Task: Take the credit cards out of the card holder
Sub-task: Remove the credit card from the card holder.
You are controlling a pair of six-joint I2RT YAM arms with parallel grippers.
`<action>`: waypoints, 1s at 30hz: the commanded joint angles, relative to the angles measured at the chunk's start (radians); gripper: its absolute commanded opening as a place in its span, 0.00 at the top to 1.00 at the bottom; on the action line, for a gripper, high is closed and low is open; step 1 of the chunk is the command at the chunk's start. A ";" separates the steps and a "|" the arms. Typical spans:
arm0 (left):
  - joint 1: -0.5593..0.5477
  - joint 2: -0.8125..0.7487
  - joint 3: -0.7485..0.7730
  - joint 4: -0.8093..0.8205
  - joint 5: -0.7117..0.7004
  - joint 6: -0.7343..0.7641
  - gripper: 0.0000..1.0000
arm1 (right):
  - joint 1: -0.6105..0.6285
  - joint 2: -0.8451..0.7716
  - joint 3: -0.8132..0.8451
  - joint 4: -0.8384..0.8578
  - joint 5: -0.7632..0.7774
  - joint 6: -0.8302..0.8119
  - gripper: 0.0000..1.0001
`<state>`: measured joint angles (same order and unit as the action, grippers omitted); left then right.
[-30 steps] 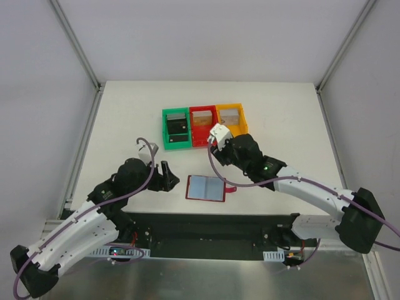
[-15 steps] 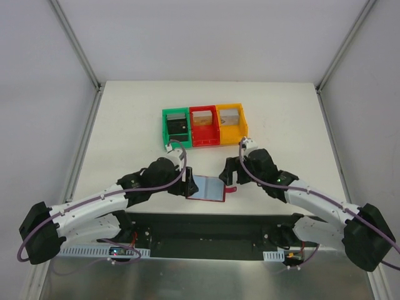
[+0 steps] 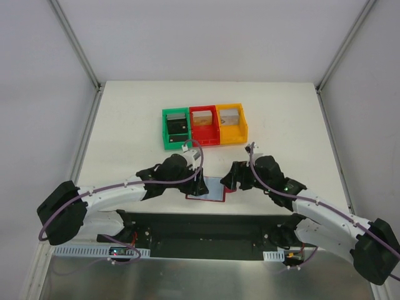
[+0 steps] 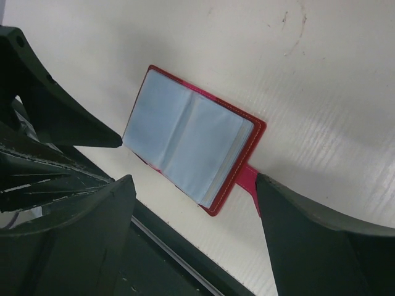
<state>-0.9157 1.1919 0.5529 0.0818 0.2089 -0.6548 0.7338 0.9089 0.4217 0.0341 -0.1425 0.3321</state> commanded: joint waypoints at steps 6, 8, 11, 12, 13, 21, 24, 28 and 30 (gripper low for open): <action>-0.069 0.164 0.145 0.017 -0.058 0.021 0.39 | 0.042 0.002 0.068 -0.149 0.133 0.010 0.22; -0.098 0.204 0.195 -0.025 -0.118 0.038 0.39 | 0.042 -0.014 0.071 -0.178 0.177 0.012 0.23; -0.121 0.248 0.234 -0.066 -0.189 0.044 0.39 | 0.042 -0.048 0.077 -0.224 0.219 0.005 0.23; -0.126 0.262 0.243 -0.079 -0.204 0.047 0.39 | 0.041 -0.063 0.078 -0.235 0.231 0.002 0.23; -0.129 0.273 0.257 -0.105 -0.233 0.052 0.40 | 0.041 -0.073 0.078 -0.246 0.242 -0.001 0.23; -0.169 0.366 0.344 -0.229 -0.373 0.090 0.43 | 0.041 -0.111 0.083 -0.293 0.270 -0.022 0.23; -0.189 0.390 0.372 -0.249 -0.399 0.099 0.42 | 0.039 -0.107 0.081 -0.293 0.271 -0.024 0.23; -0.225 0.426 0.419 -0.284 -0.443 0.116 0.41 | 0.036 -0.104 0.086 -0.301 0.273 -0.039 0.22; -0.236 0.443 0.435 -0.297 -0.453 0.121 0.41 | 0.033 -0.105 0.089 -0.307 0.274 -0.048 0.22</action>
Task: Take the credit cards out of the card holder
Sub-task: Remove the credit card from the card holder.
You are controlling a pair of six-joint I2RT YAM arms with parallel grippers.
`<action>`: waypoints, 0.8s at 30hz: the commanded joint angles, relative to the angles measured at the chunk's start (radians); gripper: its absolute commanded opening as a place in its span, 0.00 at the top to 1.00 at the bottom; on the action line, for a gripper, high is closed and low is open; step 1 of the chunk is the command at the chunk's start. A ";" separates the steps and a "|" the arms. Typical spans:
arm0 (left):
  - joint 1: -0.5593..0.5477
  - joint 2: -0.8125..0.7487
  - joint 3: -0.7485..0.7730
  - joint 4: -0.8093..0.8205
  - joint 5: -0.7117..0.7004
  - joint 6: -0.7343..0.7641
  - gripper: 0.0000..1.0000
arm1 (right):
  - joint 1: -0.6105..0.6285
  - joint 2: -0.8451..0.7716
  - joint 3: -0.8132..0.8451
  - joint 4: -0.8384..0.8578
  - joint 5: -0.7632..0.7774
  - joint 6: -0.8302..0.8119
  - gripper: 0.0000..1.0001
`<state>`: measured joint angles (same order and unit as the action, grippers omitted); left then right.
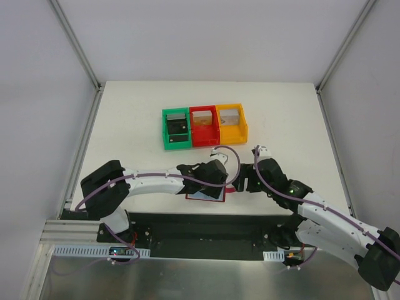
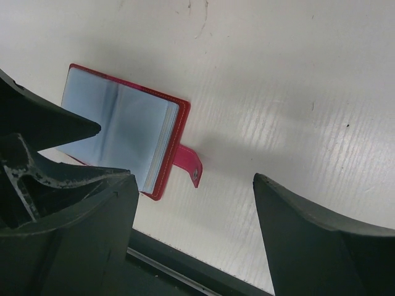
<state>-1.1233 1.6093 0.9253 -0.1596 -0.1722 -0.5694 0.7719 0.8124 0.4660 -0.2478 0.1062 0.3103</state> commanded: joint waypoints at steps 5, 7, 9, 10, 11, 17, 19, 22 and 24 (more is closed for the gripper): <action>-0.046 0.057 0.078 -0.067 -0.082 0.037 0.42 | -0.016 -0.019 0.043 -0.034 0.021 -0.034 0.22; -0.049 0.070 0.087 -0.070 -0.082 0.039 0.44 | -0.020 -0.022 0.042 -0.036 0.021 -0.036 0.22; -0.052 0.081 0.090 -0.078 -0.089 0.043 0.46 | -0.025 -0.027 0.040 -0.038 0.018 -0.039 0.22; -0.053 0.087 0.093 -0.081 -0.093 0.043 0.47 | -0.026 -0.030 0.039 -0.041 0.018 -0.039 0.22; -0.055 0.090 0.092 -0.083 -0.096 0.043 0.48 | -0.029 -0.033 0.039 -0.042 0.018 -0.042 0.22; -0.061 0.113 0.095 -0.083 -0.098 0.039 0.46 | -0.039 -0.036 0.039 -0.047 0.006 -0.048 0.22; -0.063 0.121 0.095 -0.084 -0.099 0.037 0.46 | -0.040 -0.016 0.039 -0.041 -0.020 -0.045 0.22; -0.063 0.118 0.084 -0.084 -0.102 0.025 0.48 | -0.040 0.037 0.033 -0.019 -0.068 -0.039 0.26; -0.063 0.115 0.078 -0.083 -0.104 0.019 0.48 | -0.040 0.073 0.019 0.010 -0.095 -0.033 0.29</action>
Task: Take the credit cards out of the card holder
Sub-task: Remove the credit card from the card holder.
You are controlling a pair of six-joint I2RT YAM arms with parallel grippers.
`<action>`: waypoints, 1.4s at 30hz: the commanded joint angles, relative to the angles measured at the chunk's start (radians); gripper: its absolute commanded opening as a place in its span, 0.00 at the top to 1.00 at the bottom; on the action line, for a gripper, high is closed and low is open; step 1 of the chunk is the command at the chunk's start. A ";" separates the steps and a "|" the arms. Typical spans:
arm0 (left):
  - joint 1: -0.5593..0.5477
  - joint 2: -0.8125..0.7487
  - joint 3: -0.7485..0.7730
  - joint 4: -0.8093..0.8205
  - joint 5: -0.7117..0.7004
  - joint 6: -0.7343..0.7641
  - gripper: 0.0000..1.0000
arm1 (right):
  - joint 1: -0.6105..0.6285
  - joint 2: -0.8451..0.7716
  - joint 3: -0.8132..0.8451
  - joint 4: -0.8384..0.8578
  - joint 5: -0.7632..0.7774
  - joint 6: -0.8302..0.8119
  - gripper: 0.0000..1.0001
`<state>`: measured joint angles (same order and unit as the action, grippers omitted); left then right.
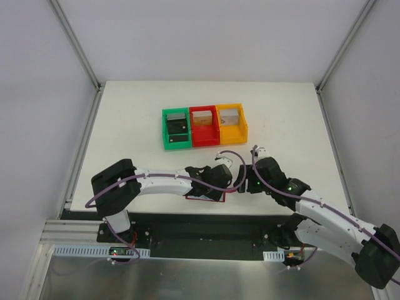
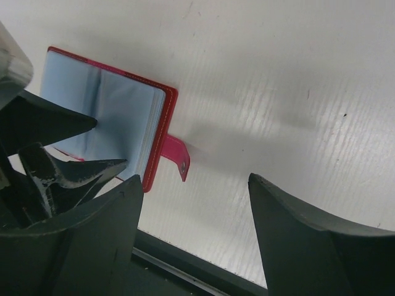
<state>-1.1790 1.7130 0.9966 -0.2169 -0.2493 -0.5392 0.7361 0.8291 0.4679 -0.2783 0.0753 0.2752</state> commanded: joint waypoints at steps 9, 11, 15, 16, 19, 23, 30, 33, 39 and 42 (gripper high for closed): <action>-0.007 -0.010 -0.015 -0.026 -0.036 -0.024 0.48 | -0.003 0.195 0.009 0.151 -0.152 0.024 0.41; -0.008 -0.013 -0.018 -0.026 -0.036 -0.027 0.48 | -0.004 0.231 0.020 0.162 -0.163 0.025 0.45; -0.008 -0.018 -0.021 -0.026 -0.039 -0.030 0.48 | -0.004 0.284 0.034 0.163 -0.169 0.028 0.52; -0.007 -0.019 -0.021 -0.026 -0.041 -0.030 0.48 | -0.004 0.289 0.032 0.165 -0.169 0.028 0.53; -0.007 -0.021 -0.023 -0.026 -0.042 -0.031 0.48 | -0.006 0.303 0.029 0.169 -0.164 0.029 0.56; -0.007 -0.021 -0.026 -0.024 -0.041 -0.033 0.48 | -0.010 0.317 0.023 0.189 -0.164 0.033 0.58; -0.007 -0.030 -0.033 -0.026 -0.042 -0.034 0.48 | -0.010 0.355 0.034 0.214 -0.180 0.035 0.67; -0.007 -0.035 -0.035 -0.025 -0.045 -0.033 0.48 | -0.010 0.360 0.035 0.214 -0.183 0.033 0.73; -0.005 -0.058 -0.036 -0.026 -0.054 -0.038 0.40 | -0.012 0.315 0.035 0.183 -0.183 0.033 0.83; -0.005 -0.093 -0.036 -0.026 -0.048 -0.042 0.32 | -0.012 0.266 0.047 0.148 -0.178 0.027 0.89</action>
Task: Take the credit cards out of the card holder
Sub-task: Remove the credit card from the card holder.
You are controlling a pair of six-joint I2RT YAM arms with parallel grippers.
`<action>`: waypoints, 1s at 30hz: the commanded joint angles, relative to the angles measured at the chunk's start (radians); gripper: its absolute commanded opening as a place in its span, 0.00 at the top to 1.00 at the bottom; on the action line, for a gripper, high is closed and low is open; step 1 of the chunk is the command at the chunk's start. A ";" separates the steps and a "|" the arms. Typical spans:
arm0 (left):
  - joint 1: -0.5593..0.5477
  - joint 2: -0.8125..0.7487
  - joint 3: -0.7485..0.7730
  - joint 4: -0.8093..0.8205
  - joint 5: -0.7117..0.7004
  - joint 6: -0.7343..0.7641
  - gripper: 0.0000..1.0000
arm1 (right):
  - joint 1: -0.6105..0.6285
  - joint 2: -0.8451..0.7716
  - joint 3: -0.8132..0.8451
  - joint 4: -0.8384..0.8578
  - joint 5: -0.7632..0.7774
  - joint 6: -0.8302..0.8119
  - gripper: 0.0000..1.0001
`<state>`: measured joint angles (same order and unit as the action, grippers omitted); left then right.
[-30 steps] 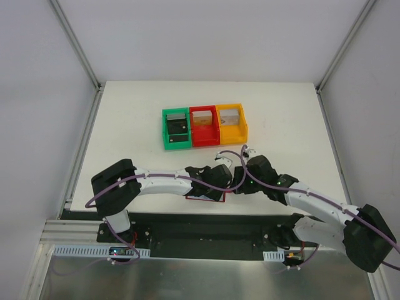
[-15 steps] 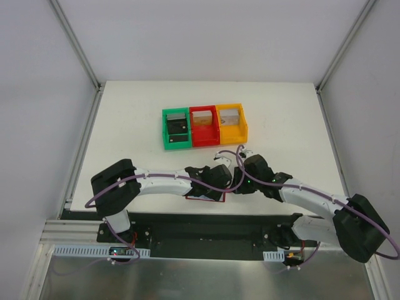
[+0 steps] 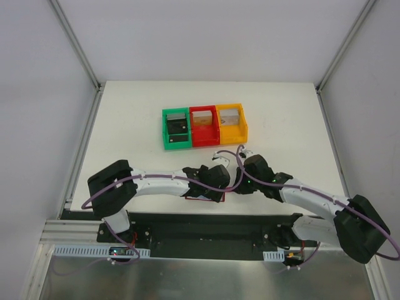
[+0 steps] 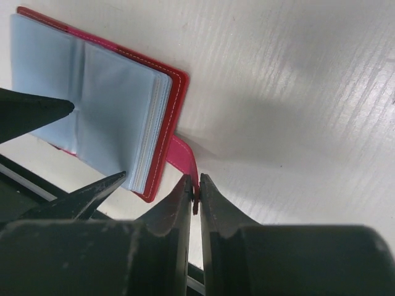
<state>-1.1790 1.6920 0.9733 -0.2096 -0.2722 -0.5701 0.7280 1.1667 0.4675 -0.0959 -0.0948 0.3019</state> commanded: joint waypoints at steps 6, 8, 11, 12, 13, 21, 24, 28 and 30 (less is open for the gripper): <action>-0.001 -0.156 -0.016 -0.025 -0.006 -0.030 0.27 | -0.002 -0.127 0.092 -0.110 -0.006 -0.015 1.00; 0.004 -0.187 -0.030 -0.017 0.002 -0.042 0.27 | -0.002 -0.134 0.114 -0.128 -0.009 -0.020 1.00; 0.021 -0.244 -0.070 0.009 0.030 -0.071 0.27 | -0.002 -0.144 0.138 -0.159 -0.020 -0.024 1.00; 0.031 -0.267 -0.088 0.025 0.045 -0.082 0.27 | -0.002 -0.147 0.143 -0.163 -0.028 -0.024 1.00; 0.041 -0.285 -0.105 0.044 0.059 -0.091 0.27 | -0.001 -0.147 0.148 -0.166 -0.029 -0.023 1.00; 0.071 -0.290 -0.157 0.099 0.100 -0.117 0.29 | 0.022 -0.174 0.143 -0.160 -0.046 0.011 1.00; 0.078 -0.282 -0.163 0.124 0.114 -0.120 0.29 | 0.033 -0.194 0.145 -0.157 -0.049 0.019 1.00; 0.087 -0.273 -0.156 0.145 0.123 -0.113 0.28 | 0.040 -0.214 0.158 -0.166 -0.048 0.022 1.00; 0.090 -0.259 -0.145 0.145 0.126 -0.108 0.28 | 0.040 -0.220 0.164 -0.176 -0.048 0.020 1.00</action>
<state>-1.1046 1.4082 0.8181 -0.1036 -0.1669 -0.6693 0.7628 0.9794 0.5800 -0.2508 -0.1307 0.3065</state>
